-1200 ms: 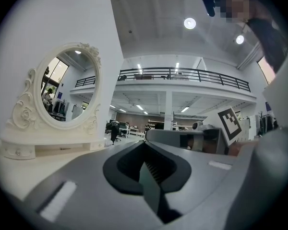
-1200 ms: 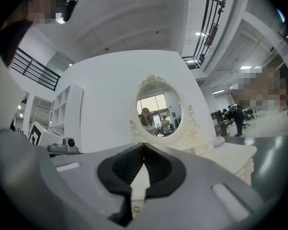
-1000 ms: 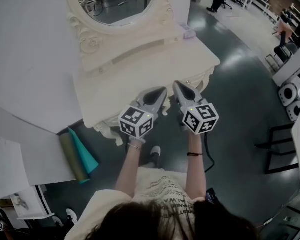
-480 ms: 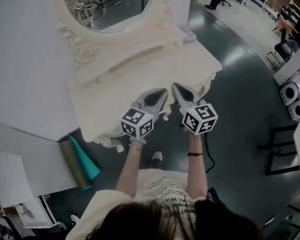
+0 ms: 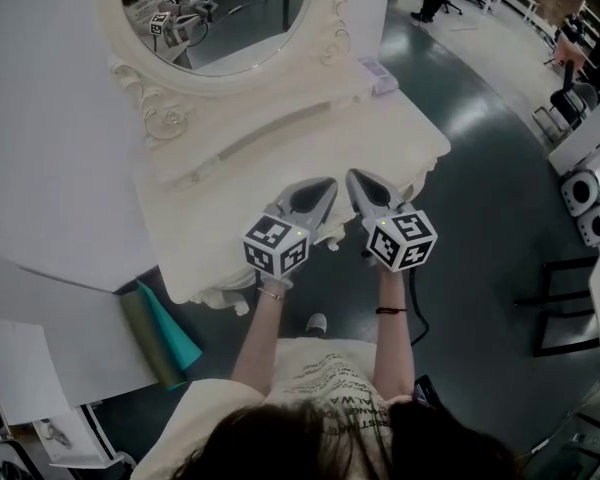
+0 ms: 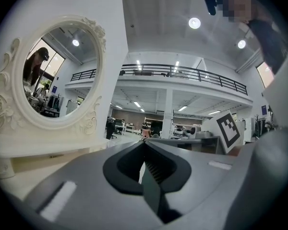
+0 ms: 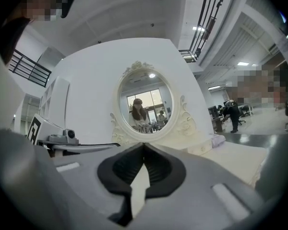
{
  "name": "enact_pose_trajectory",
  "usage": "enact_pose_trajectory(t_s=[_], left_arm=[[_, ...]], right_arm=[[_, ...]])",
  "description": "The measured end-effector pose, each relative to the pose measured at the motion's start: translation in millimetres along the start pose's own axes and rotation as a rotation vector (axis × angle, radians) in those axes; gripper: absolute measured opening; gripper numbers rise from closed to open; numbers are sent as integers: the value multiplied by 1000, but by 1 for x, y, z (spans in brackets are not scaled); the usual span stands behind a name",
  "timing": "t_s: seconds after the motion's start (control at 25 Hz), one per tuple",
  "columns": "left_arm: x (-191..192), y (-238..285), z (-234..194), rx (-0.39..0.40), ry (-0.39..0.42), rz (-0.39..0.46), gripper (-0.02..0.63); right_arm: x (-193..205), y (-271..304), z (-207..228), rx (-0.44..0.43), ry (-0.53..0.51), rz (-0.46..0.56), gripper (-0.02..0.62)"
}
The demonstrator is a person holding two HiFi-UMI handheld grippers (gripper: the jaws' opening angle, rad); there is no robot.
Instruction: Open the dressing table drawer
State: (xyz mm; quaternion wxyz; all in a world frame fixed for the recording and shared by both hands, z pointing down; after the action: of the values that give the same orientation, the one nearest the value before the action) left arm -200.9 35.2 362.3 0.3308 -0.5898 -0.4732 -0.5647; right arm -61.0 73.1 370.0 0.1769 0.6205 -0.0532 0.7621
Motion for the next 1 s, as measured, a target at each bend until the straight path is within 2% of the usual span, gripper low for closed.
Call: enact_pose_trajectory(t_s=[0.48, 1.0], left_arm=[[-4, 34, -32, 19, -19, -7, -2], [-16, 115, -50, -17, -45, 5, -2]], right_arm=[[-10, 26, 35, 43, -2, -8, 3], [-29, 55, 112, 2, -16, -53, 3]])
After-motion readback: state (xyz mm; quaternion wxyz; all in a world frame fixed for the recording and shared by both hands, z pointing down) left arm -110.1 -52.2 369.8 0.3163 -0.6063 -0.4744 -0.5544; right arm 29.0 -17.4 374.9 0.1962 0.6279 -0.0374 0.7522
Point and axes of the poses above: the fingertips, and each gripper's own axes: y forward along the fingers, z to its right, x out of its underside, the point moved 8 cm from there along -y, backward along the fingers, and after that the axes turned 7 degrees about -z, right-handed, at the moved point
